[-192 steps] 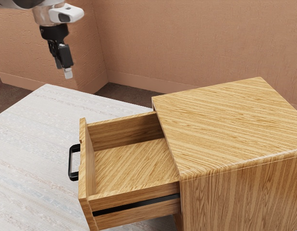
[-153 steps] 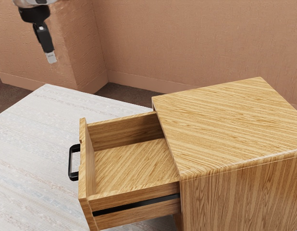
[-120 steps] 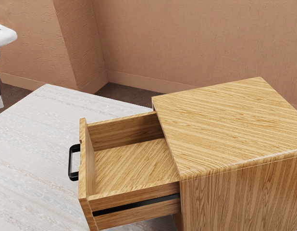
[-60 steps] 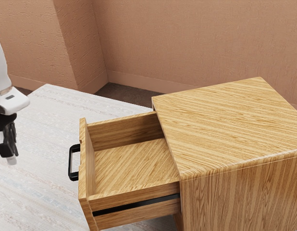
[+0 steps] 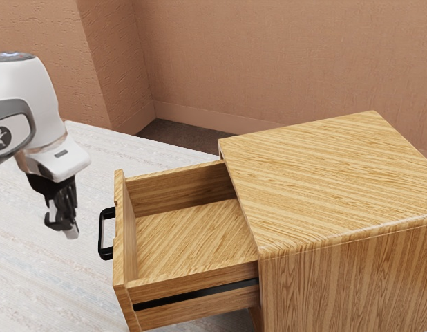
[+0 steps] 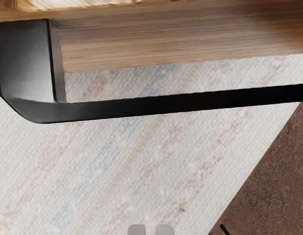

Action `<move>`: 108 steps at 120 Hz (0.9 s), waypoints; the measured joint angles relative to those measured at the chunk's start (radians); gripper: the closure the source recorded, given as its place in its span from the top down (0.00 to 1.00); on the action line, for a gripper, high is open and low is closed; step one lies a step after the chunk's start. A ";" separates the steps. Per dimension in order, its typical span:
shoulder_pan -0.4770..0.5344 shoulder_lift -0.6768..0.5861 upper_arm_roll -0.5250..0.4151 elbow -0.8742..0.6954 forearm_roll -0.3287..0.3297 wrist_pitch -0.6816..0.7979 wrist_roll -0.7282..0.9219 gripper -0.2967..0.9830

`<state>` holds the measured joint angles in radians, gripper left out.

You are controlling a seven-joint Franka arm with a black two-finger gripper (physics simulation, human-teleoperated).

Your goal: Push the drawer handle with one arm to close the drawer

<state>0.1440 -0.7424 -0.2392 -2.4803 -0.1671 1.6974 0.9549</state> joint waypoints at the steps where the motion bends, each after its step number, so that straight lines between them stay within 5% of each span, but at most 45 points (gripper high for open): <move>1: -0.001 -0.001 -0.001 0.000 -0.002 -0.002 -0.002 0.17; 55: 0.008 -0.008 -0.103 -0.001 -0.108 -0.059 -0.105 0.16; 108: 0.012 0.010 -0.107 0.035 -0.020 -0.042 -0.153 0.15</move>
<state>0.1562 -0.7326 -0.3459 -2.4453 -0.1870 1.6558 0.8016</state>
